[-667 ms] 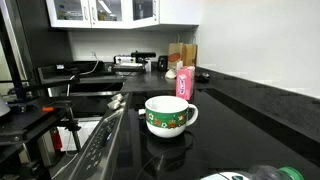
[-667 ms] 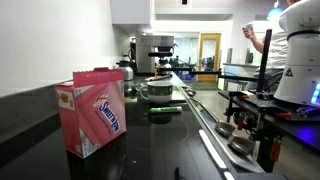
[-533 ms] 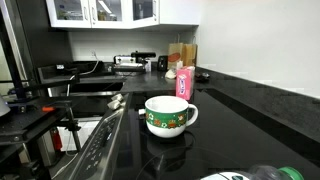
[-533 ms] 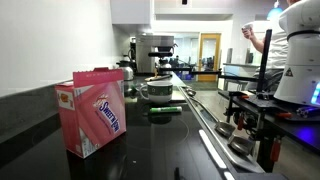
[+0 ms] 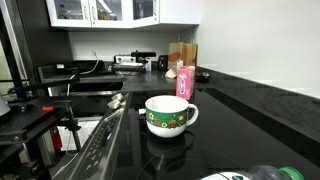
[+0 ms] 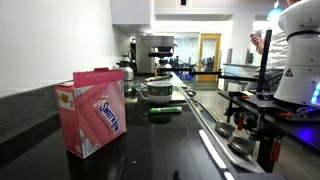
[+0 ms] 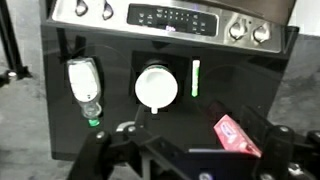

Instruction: Place the marker in the mug

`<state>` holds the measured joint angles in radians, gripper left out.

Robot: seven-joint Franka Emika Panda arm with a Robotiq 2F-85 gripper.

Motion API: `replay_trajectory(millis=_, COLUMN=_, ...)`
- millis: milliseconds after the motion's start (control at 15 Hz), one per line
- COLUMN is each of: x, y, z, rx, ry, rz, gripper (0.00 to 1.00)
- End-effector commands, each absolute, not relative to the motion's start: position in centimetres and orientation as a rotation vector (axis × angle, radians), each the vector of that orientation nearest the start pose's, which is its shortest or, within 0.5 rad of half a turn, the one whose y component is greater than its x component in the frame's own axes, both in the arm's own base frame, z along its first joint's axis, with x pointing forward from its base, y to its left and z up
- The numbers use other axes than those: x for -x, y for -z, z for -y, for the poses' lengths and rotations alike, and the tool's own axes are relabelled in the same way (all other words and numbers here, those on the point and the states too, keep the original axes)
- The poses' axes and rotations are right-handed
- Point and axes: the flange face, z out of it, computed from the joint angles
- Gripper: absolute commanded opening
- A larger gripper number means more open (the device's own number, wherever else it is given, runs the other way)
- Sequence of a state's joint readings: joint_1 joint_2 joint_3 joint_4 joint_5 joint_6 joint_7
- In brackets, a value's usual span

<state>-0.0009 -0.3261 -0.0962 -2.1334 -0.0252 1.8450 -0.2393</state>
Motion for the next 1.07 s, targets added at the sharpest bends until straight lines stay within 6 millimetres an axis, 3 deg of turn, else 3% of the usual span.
replay_trajectory(millis=0, x=-46.7, y=-49.6, z=-0.3, rx=3.110, ry=0.058, rz=0.446, gripper=1.00)
replay_trajectory(millis=200, x=-47.5, y=-42.6, z=-5.0, rx=3.107, ry=0.047, rz=0.475, gripper=1.00)
replay_trajectory(millis=333, x=-48.1, y=-38.3, z=-6.3, rx=3.126, ry=0.036, rz=0.462, gripper=1.00)
replay_trajectory(millis=533, x=-49.1, y=-32.8, z=-6.0, rx=3.178, ry=-0.006, rz=0.390, gripper=1.00)
replay_trajectory(millis=667, x=-50.0, y=-30.1, z=-5.1, rx=3.215, ry=-0.035, rz=0.334, gripper=1.00)
replay_trajectory(millis=1000, x=-51.8, y=-23.9, z=-3.2, rx=3.254, ry=-0.249, rz=0.378, gripper=1.00)
